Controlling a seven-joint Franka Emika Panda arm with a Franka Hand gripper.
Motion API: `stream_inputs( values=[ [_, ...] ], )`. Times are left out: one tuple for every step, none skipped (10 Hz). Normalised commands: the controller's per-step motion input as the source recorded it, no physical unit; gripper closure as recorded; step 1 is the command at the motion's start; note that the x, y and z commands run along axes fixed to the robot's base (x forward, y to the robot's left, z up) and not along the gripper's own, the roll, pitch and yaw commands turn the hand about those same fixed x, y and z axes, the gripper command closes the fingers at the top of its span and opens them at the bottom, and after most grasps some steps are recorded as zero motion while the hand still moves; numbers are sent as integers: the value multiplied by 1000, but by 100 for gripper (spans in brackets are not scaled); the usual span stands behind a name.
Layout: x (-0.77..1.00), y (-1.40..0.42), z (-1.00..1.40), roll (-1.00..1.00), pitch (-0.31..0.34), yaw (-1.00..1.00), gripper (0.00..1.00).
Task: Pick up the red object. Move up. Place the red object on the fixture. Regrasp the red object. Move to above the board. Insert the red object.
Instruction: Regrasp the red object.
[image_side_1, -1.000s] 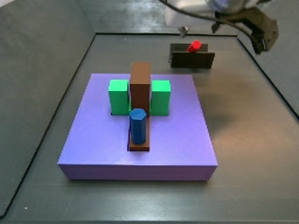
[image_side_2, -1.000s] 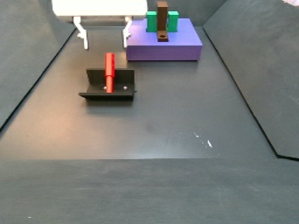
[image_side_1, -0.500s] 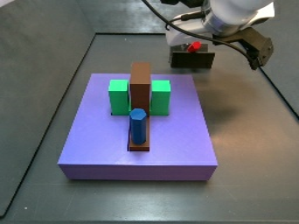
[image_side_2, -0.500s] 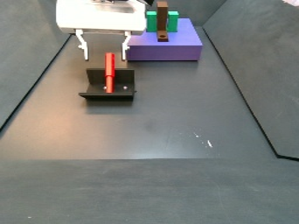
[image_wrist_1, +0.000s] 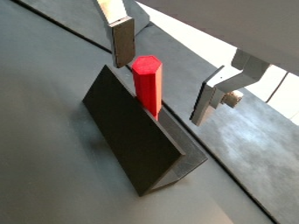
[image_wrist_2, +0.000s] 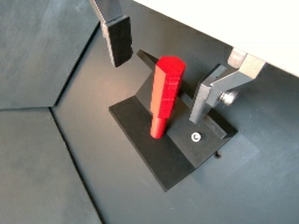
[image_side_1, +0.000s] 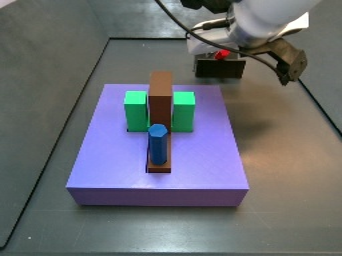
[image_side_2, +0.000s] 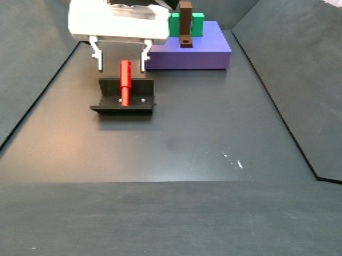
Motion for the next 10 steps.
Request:
stream_inputs(
  values=[
    [0, -20, 0, 271, 194, -217, 0],
    [0, -29, 0, 286, 200, -214, 0],
    [-3, -26, 0, 303, 186, -211, 0],
    [0, -11, 0, 294, 177, -223, 0],
    [0, 0, -57, 254, 120, -220, 0],
    [0, 0, -109, 186, 71, -191, 0],
    [0, 0, -97, 203, 94, -149, 0],
    [-29, 0, -114, 217, 40, -134, 0],
    [-60, -23, -134, 220, 0, -114, 0],
    [-26, -43, -60, 114, 0, -34, 0]
  ],
)
